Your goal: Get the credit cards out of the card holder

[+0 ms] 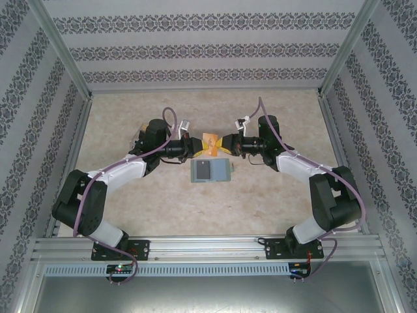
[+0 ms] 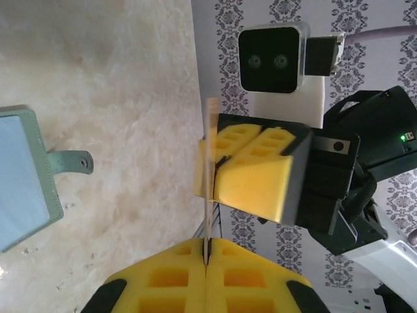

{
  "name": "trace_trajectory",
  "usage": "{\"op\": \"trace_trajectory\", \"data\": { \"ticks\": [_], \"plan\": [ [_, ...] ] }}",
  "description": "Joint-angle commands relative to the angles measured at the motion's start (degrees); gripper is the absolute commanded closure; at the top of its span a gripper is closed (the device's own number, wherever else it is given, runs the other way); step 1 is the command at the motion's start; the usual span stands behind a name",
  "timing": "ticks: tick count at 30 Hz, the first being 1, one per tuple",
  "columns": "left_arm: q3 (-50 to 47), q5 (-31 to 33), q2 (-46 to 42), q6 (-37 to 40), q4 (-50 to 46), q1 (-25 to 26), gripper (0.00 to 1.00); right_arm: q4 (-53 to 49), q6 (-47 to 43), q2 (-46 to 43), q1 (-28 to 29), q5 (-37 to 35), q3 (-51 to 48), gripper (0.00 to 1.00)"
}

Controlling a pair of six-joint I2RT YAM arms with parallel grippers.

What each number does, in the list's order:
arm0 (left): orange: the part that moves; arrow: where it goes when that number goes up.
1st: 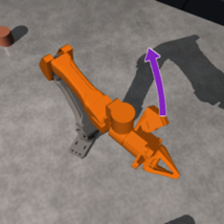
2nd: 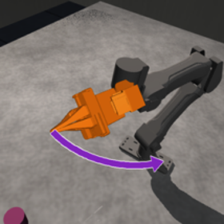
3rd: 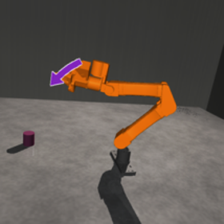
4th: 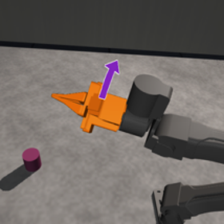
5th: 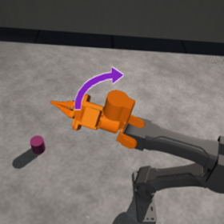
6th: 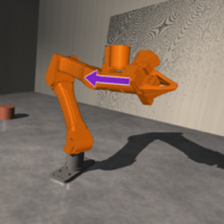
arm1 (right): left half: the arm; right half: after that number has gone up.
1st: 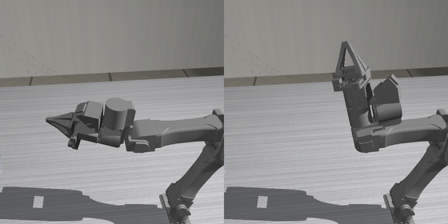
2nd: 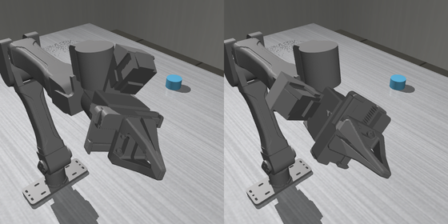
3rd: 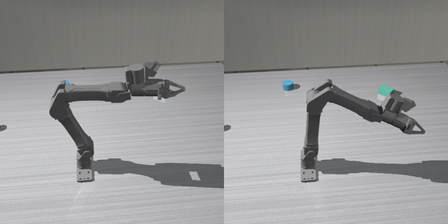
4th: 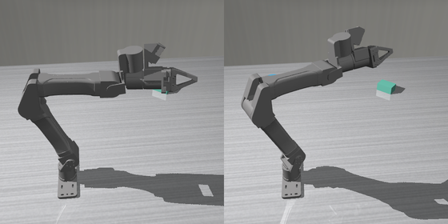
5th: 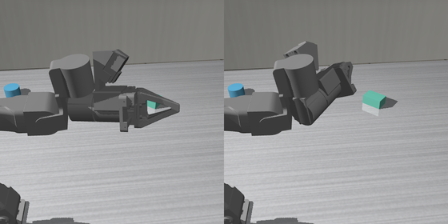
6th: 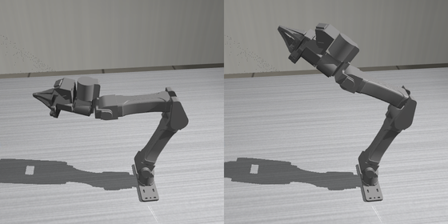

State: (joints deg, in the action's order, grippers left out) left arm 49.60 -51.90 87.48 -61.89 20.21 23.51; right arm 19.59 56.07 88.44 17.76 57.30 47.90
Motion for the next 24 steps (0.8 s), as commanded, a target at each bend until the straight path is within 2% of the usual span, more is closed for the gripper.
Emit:
{"op": "trace_trajectory", "data": {
  "ticks": [1, 4, 7, 9, 12, 15, 20, 24],
  "plan": [
    [1.72, 2.84, -2.80, 5.75, -8.05, -0.37, 1.00, -3.70, -3.99, -1.17, -0.52, -2.57, 0.89, 0.58],
    [3.61, 9.34, -4.27, 10.60, -20.29, -0.68, 1.00, -11.15, -8.41, -2.90, -0.57, -7.20, 1.38, 0.37],
    [6.13, 20.50, -5.30, 14.69, -34.21, -1.21, 1.00, -17.12, -12.47, -4.09, -0.55, -12.47, 1.75, 0.25],
    [8.76, 30.81, -5.88, 16.64, -43.65, -1.27, 1.00, -21.20, -15.55, -4.97, -0.36, -15.79, 2.10, 0.18],
    [12.93, 48.52, -6.35, 16.50, -56.07, -1.27, 1.00, -30.01, -22.80, -6.41, 1.13, -22.26, 4.29, 0.14],
    [15.77, 61.26, -6.56, 14.49, -61.83, -1.26, 1.00, -36.70, -27.83, -7.73, 3.40, -29.61, 6.01, 0.10],
    [22.56, 72.60, -2.89, 8.89, -66.39, -1.22, 1.00, -39.19, -29.84, -8.17, 5.89, -33.50, 6.49, 0.06],
    [28.27, 76.53, 3.24, 5.95, -65.84, -1.27, 1.00, -40.13, -31.34, -7.84, 7.94, -33.05, 7.26, 0.05]
  ]
}}
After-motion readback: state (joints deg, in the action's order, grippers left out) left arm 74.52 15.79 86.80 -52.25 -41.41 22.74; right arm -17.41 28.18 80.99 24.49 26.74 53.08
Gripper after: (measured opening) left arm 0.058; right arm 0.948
